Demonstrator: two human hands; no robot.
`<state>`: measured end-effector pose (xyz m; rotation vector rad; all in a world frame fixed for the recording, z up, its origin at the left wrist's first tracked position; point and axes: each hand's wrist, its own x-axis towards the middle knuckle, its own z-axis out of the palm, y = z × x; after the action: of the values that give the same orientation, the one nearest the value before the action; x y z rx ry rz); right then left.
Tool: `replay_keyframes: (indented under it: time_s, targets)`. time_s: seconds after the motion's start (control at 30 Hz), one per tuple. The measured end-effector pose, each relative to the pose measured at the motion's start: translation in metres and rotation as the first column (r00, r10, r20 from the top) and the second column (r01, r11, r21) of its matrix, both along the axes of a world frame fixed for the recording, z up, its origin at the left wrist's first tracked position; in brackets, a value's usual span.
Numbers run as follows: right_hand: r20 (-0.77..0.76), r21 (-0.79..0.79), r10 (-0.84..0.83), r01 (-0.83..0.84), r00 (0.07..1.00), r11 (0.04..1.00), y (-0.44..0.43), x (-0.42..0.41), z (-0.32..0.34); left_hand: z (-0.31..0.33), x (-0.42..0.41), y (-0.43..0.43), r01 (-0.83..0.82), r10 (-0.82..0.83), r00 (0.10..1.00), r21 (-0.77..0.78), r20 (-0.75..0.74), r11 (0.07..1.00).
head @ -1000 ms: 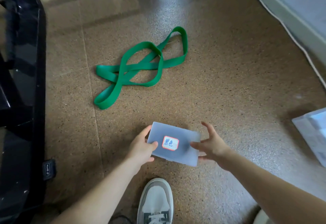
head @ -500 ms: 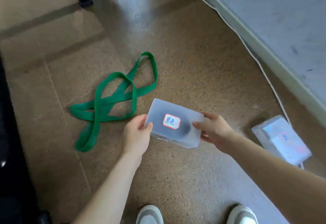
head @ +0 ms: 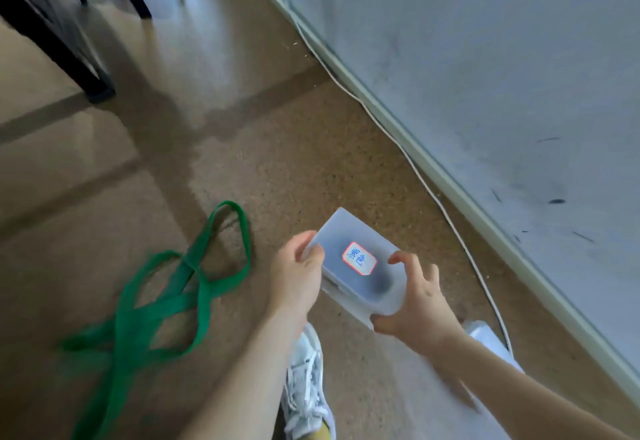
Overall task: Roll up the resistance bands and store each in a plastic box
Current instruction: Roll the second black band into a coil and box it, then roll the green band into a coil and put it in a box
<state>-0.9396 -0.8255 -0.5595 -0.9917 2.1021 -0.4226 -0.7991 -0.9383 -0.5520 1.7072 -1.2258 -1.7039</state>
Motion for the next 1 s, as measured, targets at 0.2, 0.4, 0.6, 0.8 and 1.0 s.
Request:
replay_keyframes:
  time_s: [0.2, 0.4, 0.6, 0.8, 1.0]
  targets:
    - [-0.026, 0.029, -0.174, 0.175, 0.984, 0.984, -0.095, -0.057, -0.072, -0.077, -0.076, -0.109, 0.223, -0.214, 0.962, -0.040, 0.169, 0.974]
    - [-0.041, 0.037, -0.297, 0.298, 0.954, 0.954, -0.174, -0.124, -0.161, -0.155, -0.162, -0.181, 0.198, -0.201, 0.977, 0.038, 0.072, 0.979]
    - [-0.089, -0.137, -0.265, 0.252, 0.960, 0.958, -0.230, -0.175, -0.216, -0.219, -0.216, -0.229, 0.123, -0.115, 0.989, -0.086, 0.093, 0.989]
    - [0.015, -0.348, -0.381, 0.362, 0.924, 0.865, -0.276, -0.203, -0.236, -0.238, -0.244, -0.252, 0.192, -0.133, 0.970, -0.300, 0.206, 0.935]
    - [-0.021, -0.289, -0.304, 0.286, 0.952, 0.914, -0.285, -0.209, -0.233, -0.233, -0.244, -0.257, 0.270, -0.217, 0.953, -0.264, 0.214, 0.926]
